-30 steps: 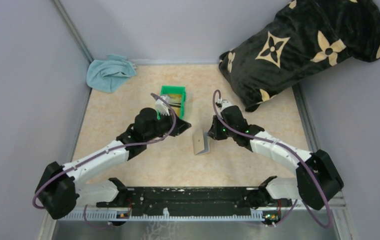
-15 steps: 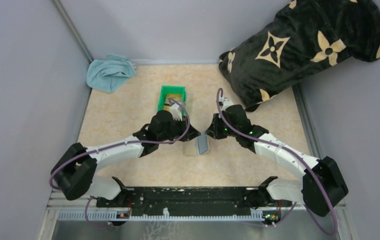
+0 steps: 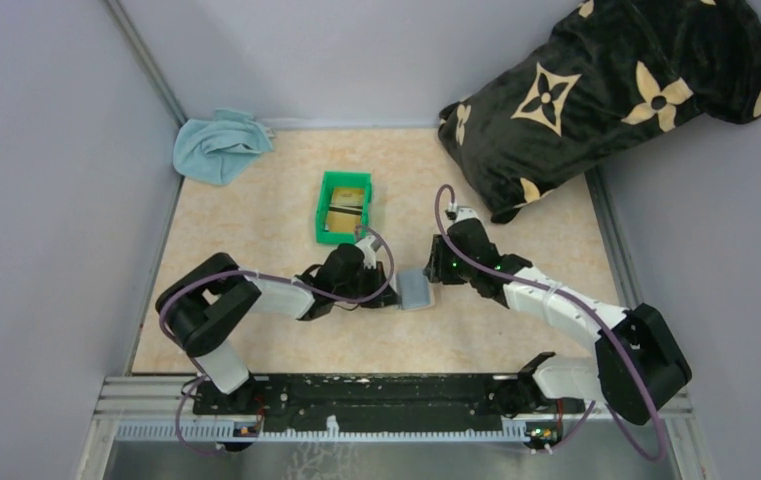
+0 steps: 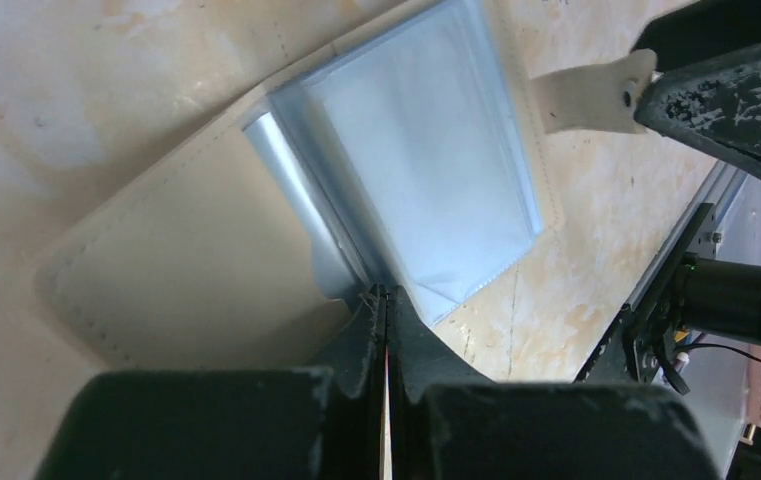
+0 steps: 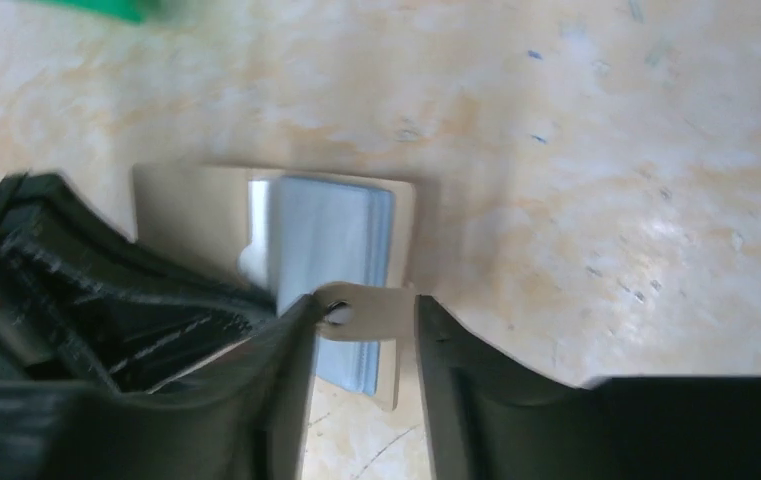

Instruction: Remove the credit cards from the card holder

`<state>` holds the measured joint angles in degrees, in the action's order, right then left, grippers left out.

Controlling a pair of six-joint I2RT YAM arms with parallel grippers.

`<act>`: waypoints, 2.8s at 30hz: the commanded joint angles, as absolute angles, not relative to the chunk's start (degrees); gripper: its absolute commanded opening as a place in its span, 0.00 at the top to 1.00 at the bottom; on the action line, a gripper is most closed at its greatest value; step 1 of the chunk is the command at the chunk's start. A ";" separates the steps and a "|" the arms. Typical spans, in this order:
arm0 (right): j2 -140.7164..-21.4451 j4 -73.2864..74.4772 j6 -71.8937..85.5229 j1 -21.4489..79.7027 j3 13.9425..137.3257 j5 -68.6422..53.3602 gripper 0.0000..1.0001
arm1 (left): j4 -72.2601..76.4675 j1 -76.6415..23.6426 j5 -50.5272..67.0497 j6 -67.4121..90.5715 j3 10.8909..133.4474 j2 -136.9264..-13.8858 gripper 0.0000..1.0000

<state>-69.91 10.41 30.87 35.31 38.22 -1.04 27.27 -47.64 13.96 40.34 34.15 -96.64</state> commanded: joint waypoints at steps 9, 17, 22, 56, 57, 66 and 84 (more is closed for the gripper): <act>-61.97 10.10 30.59 34.94 36.47 10.59 0.98 | 32.52 -48.78 14.95 40.56 34.72 -100.75 1.00; -63.08 6.81 29.23 38.33 36.65 7.15 1.00 | 33.31 -48.82 15.21 41.04 34.71 -101.92 1.00; -69.76 2.54 30.47 36.95 34.77 1.72 1.00 | 33.31 -48.86 15.87 41.22 34.36 -101.12 1.00; -80.85 -3.51 29.57 35.79 30.94 0.97 1.00 | 27.98 -48.85 9.46 39.98 25.55 -90.21 1.00; -80.81 -3.36 29.54 35.77 31.04 0.97 1.00 | 29.18 -48.85 9.72 40.51 24.94 -91.04 1.00; -80.19 -2.58 29.99 35.77 32.01 0.40 1.00 | 34.65 -48.87 11.89 41.92 24.17 -97.93 1.00; -80.71 -6.37 30.27 34.36 30.68 -5.54 1.00 | 36.91 -48.85 12.50 42.96 23.15 -99.54 1.00</act>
